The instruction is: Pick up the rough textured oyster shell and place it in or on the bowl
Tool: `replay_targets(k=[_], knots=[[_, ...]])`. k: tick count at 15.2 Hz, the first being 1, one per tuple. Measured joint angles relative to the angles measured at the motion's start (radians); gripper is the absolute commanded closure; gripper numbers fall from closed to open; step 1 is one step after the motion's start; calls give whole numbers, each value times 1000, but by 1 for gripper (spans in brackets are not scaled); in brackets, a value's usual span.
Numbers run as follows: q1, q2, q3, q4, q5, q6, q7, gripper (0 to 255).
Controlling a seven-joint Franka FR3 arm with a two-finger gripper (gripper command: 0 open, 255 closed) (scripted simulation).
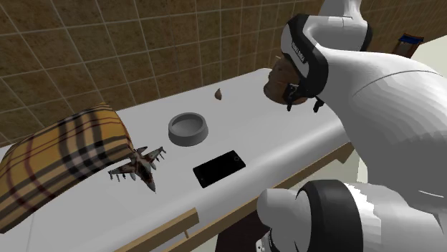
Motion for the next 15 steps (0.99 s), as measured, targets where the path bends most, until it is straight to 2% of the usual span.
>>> replay_targets(k=[5,15], knots=[[20,73,48,27,18,48,35,0],[72,359,208,183,26,184,166,0]])
